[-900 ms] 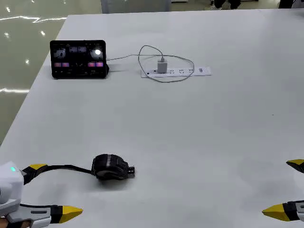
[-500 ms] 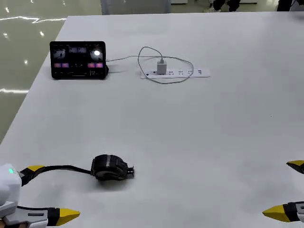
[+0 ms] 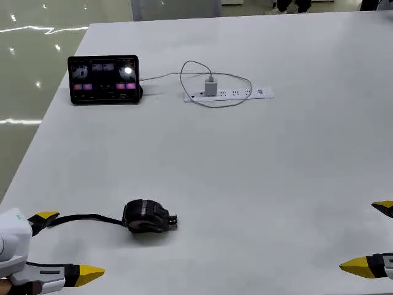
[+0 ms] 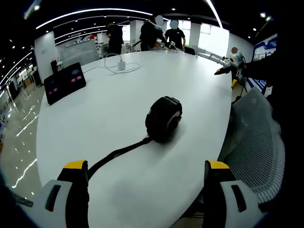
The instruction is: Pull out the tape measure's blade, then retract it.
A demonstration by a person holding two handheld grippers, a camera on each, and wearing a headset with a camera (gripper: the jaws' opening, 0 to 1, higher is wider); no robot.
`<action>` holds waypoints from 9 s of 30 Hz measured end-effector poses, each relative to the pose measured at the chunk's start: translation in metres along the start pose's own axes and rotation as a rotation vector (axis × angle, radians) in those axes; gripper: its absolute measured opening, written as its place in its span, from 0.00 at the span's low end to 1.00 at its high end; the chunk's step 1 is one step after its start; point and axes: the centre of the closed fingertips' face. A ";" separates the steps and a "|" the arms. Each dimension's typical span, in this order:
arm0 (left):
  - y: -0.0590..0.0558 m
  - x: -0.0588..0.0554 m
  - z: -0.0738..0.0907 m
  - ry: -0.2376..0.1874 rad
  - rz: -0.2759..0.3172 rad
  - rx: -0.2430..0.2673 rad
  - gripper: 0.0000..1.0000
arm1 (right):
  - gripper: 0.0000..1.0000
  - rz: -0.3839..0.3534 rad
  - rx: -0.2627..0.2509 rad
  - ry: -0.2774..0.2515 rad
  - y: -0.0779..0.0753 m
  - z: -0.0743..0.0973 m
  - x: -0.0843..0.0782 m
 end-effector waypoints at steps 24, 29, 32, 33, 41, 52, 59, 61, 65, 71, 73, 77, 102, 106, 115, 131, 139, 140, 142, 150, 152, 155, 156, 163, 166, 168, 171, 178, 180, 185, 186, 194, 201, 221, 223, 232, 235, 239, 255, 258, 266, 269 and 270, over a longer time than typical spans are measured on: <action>0.009 0.018 -0.012 0.050 -0.102 -0.087 0.98 | 0.99 0.161 0.134 -0.010 0.024 -0.021 0.037; 0.000 0.022 -0.019 0.075 -0.147 -0.133 0.99 | 0.99 0.188 0.153 -0.006 0.031 -0.026 0.044; -0.004 0.023 -0.023 0.103 -0.196 -0.152 0.99 | 0.99 0.206 0.168 -0.006 0.035 -0.029 0.047; -0.006 0.025 -0.025 0.104 -0.207 -0.158 0.99 | 0.99 0.214 0.172 -0.005 0.036 -0.030 0.049; -0.015 0.014 -0.037 0.226 -0.286 -0.229 0.99 | 0.99 0.256 0.212 -0.012 0.046 -0.040 0.062; -0.011 0.023 -0.052 0.251 -0.352 -0.246 0.99 | 0.99 0.330 0.240 -0.033 0.052 -0.061 0.079; -0.021 0.039 -0.062 0.236 -0.377 -0.281 0.99 | 0.99 0.347 0.268 -0.048 0.062 -0.077 0.092; -0.025 0.046 -0.064 0.230 -0.393 -0.292 0.99 | 0.99 0.353 0.277 -0.053 0.066 -0.081 0.096; -0.027 0.049 -0.069 0.238 -0.425 -0.313 0.99 | 0.99 0.358 0.291 -0.060 0.073 -0.087 0.103; -0.029 0.048 -0.073 0.264 -0.448 -0.345 0.96 | 0.99 0.342 0.309 -0.098 0.088 -0.095 0.124; -0.030 0.047 -0.075 0.277 -0.461 -0.357 0.94 | 0.99 0.320 0.319 -0.115 0.095 -0.098 0.135; -0.032 0.049 -0.079 0.287 -0.485 -0.364 0.91 | 0.99 0.347 0.334 -0.136 0.108 -0.105 0.149; -0.046 0.062 -0.108 0.300 -0.579 -0.385 0.78 | 0.96 0.442 0.419 -0.125 0.167 -0.155 0.175; -0.041 0.058 -0.113 0.326 -0.604 -0.367 0.73 | 0.95 0.438 0.415 -0.106 0.171 -0.168 0.172; -0.041 0.056 -0.117 0.341 -0.587 -0.379 0.66 | 0.84 0.455 0.425 -0.112 0.181 -0.179 0.177; -0.039 0.051 -0.119 0.371 -0.583 -0.370 0.40 | 0.64 0.479 0.452 -0.135 0.197 -0.188 0.185; -0.037 0.052 -0.119 0.367 -0.604 -0.357 0.32 | 0.58 0.507 0.460 -0.137 0.199 -0.193 0.185; -0.037 0.052 -0.119 0.367 -0.608 -0.357 0.32 | 0.58 0.506 0.460 -0.135 0.199 -0.194 0.185; -0.037 0.051 -0.119 0.371 -0.613 -0.355 0.32 | 0.54 0.507 0.463 -0.131 0.199 -0.195 0.184; -0.037 0.050 -0.120 0.396 -0.631 -0.354 0.32 | 0.42 0.511 0.466 -0.119 0.205 -0.204 0.184; -0.036 0.050 -0.120 0.399 -0.627 -0.354 0.32 | 0.41 0.521 0.467 -0.110 0.206 -0.207 0.182; -0.036 0.050 -0.120 0.398 -0.621 -0.352 0.32 | 0.36 0.525 0.462 -0.102 0.205 -0.210 0.180; -0.036 0.050 -0.120 0.399 -0.621 -0.350 0.32 | 0.35 0.527 0.460 -0.097 0.205 -0.211 0.179; -0.036 0.049 -0.120 0.404 -0.624 -0.338 0.32 | 0.26 0.543 0.469 -0.089 0.211 -0.218 0.174; -0.036 0.049 -0.120 0.402 -0.623 -0.339 0.32 | 0.23 0.556 0.469 -0.090 0.212 -0.220 0.175; -0.036 0.049 -0.120 0.400 -0.622 -0.338 0.32 | 0.21 0.564 0.469 -0.089 0.213 -0.221 0.174; -0.036 0.049 -0.120 0.401 -0.623 -0.335 0.32 | 0.20 0.581 0.469 -0.083 0.213 -0.224 0.172; -0.035 0.049 -0.121 0.400 -0.618 -0.336 0.32 | 0.13 0.588 0.477 -0.079 0.214 -0.228 0.175; -0.035 0.049 -0.121 0.400 -0.617 -0.336 0.32 | 0.13 0.588 0.483 -0.078 0.215 -0.228 0.175; -0.035 0.049 -0.121 0.395 -0.617 -0.333 0.32 | 0.12 0.566 0.494 -0.059 0.215 -0.229 0.177; -0.035 0.049 -0.121 0.393 -0.617 -0.332 0.32 | 0.12 0.535 0.490 -0.046 0.215 -0.229 0.176; -0.035 0.049 -0.121 0.386 -0.616 -0.337 0.32 | 0.10 0.559 0.483 -0.062 0.215 -0.229 0.175; -0.035 0.049 -0.121 0.381 -0.605 -0.339 0.32 | 0.10 0.551 0.499 -0.062 0.215 -0.229 0.175; -0.035 0.049 -0.121 0.363 -0.594 -0.351 0.31 | 0.10 0.550 0.490 -0.038 0.209 -0.225 0.171; -0.035 0.049 -0.121 0.363 -0.594 -0.351 0.31 | 0.10 0.551 0.489 -0.037 0.208 -0.225 0.170; -0.035 0.049 -0.120 0.366 -0.600 -0.359 0.31 | 0.10 0.554 0.484 -0.033 0.206 -0.224 0.169; -0.035 0.049 -0.120 0.365 -0.601 -0.359 0.31 | 0.10 0.558 0.484 -0.030 0.204 -0.223 0.168; -0.035 0.049 -0.120 0.366 -0.600 -0.358 0.31 | 0.10 0.559 0.482 -0.027 0.203 -0.222 0.167; -0.035 0.049 -0.120 0.369 -0.598 -0.356 0.32 | 0.10 0.557 0.474 -0.013 0.195 -0.217 0.162; -0.035 0.049 -0.120 0.370 -0.596 -0.355 0.32 | 0.10 0.558 0.472 -0.010 0.193 -0.216 0.161; -0.035 0.049 -0.120 0.368 -0.594 -0.353 0.32 | 0.10 0.556 0.466 -0.006 0.189 -0.213 0.158; -0.035 0.049 -0.120 0.368 -0.592 -0.354 0.32 | 0.10 0.553 0.464 -0.005 0.187 -0.212 0.157; -0.035 0.049 -0.120 0.368 -0.592 -0.354 0.32 | 0.10 0.553 0.463 -0.005 0.187 -0.212 0.156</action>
Point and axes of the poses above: the centre of the closed fingertips' face, and the gripper's own axes: z roughly backward along the fingers, y roughly to its left, x roughly out of its top, and after that the axes turned 5 degrees about -x, right-handed
